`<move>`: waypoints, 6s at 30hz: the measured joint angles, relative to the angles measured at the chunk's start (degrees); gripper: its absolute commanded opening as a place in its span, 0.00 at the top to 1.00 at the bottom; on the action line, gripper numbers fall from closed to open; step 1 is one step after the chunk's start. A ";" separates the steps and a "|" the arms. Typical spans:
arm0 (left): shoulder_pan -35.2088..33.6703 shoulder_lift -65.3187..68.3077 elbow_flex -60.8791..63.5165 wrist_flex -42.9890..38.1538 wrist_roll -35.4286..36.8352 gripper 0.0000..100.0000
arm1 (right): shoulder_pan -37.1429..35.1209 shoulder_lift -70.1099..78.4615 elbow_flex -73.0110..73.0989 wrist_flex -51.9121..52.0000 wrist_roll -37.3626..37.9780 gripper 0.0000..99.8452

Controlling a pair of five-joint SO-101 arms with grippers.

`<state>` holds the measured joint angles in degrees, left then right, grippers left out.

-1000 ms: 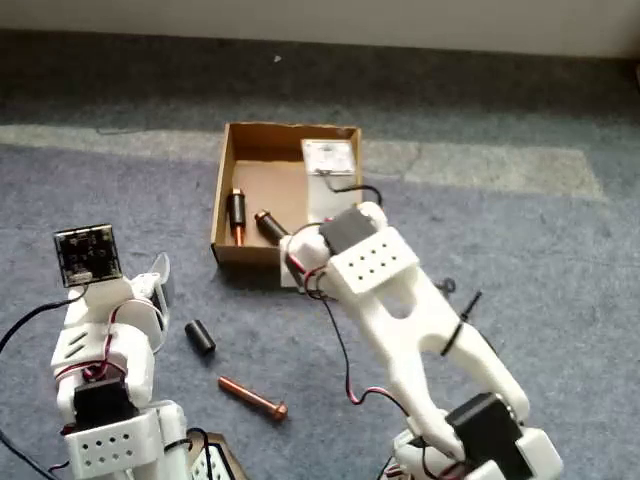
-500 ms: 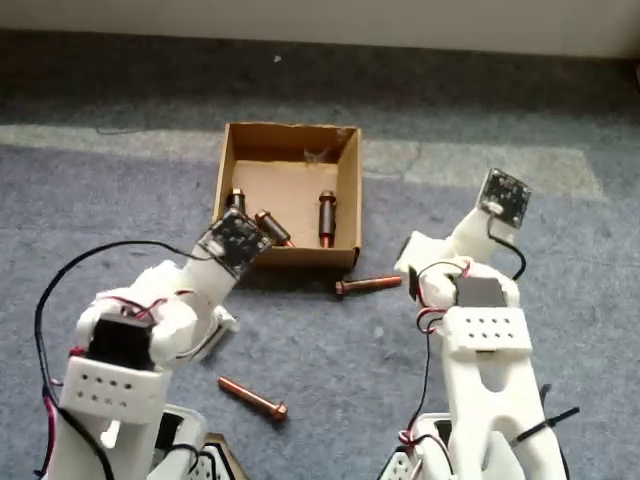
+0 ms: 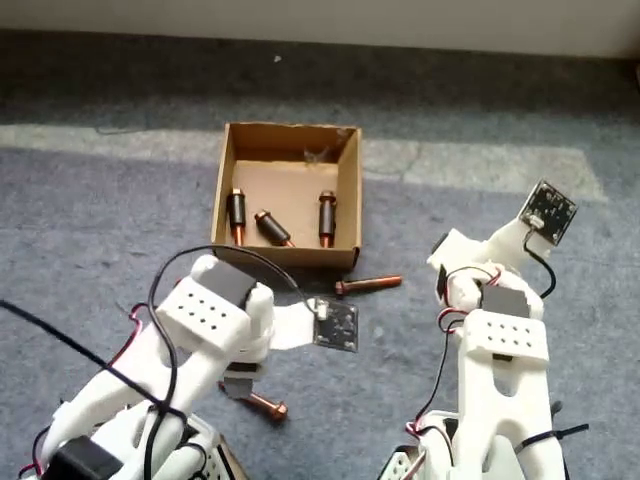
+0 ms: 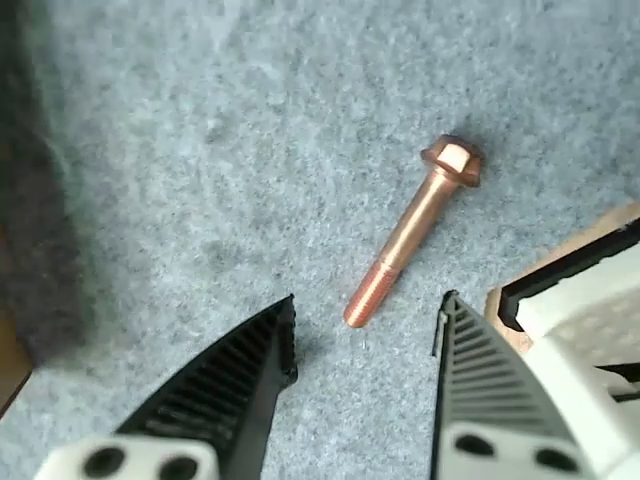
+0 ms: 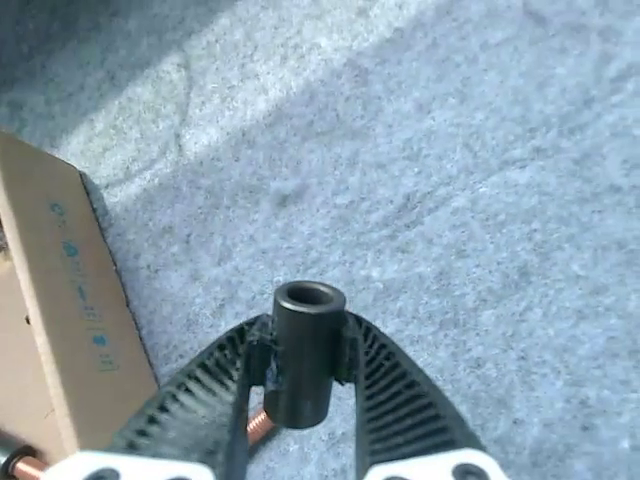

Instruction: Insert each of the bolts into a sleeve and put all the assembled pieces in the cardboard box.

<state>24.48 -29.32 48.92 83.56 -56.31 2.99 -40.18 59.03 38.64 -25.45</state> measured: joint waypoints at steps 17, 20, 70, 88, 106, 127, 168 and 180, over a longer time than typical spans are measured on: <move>9.32 23.56 -1.05 -12.40 3.96 0.81 | 0.09 0.00 0.00 0.00 0.00 1.00; 9.23 24.88 -1.85 -13.01 6.51 0.92 | 0.09 0.00 0.00 0.00 0.00 1.00; -8.44 -29.01 -2.73 -35.34 68.13 1.00 | -38.24 -53.27 36.48 -12.84 28.31 1.00; -1.14 -29.19 4.48 -42.64 69.45 1.00 | -44.22 -63.12 37.01 -13.01 30.15 1.00; 6.86 -44.75 5.80 -37.45 69.36 1.00 | -44.22 -63.12 37.01 -13.01 30.15 1.00; 4.84 -46.07 8.09 -37.54 69.54 1.00 | -44.22 -63.30 37.01 -13.01 30.24 1.00; -10.02 -46.33 2.55 -21.10 69.36 0.76 | -40.88 -63.65 35.96 -13.10 30.33 1.00; -36.48 -46.33 7.65 -19.34 69.19 0.76 | -33.05 -36.22 13.63 -10.73 24.09 1.00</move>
<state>-12.00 -75.65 56.57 64.22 12.88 -30.07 -76.40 72.66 27.91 -1.36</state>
